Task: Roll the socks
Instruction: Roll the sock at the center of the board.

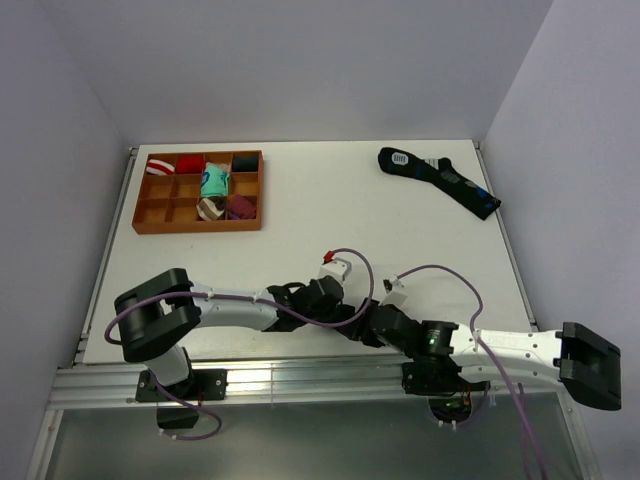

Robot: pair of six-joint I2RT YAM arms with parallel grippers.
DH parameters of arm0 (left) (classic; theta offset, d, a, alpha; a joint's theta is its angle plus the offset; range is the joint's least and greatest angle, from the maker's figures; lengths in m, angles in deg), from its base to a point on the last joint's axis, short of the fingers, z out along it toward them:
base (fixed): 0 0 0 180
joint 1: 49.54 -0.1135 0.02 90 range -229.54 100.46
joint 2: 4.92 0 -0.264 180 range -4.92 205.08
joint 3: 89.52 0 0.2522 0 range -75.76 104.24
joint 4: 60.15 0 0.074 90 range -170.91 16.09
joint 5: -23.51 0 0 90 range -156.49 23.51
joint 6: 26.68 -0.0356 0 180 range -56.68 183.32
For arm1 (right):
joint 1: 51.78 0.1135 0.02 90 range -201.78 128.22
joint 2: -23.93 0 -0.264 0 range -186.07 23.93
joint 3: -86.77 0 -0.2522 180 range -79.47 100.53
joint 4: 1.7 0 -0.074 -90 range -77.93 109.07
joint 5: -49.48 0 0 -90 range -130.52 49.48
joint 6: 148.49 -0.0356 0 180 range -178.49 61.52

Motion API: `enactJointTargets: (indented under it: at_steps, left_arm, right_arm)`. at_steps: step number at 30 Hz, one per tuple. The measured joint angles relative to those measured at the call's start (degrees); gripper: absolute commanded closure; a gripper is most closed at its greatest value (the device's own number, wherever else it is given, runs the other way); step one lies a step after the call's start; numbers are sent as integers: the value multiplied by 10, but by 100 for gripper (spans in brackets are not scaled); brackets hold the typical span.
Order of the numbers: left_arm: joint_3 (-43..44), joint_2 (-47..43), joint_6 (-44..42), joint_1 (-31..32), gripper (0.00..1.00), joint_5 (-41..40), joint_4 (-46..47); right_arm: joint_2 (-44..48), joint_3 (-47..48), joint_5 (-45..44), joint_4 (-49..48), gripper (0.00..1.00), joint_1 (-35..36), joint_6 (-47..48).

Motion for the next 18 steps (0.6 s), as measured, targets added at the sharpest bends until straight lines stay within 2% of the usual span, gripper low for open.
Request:
enactJointTargets:
  at_steps: [8, 18]
  left_arm:
    - [41, 14, 0, 7, 100, -27, -77]
    - [79, 20, -6, 18, 100, -56, -169]
  right_arm:
    - [70, 0, -33, 57, 49, 0, 47]
    - [80, 0, -87, 50, 50, 38, 107]
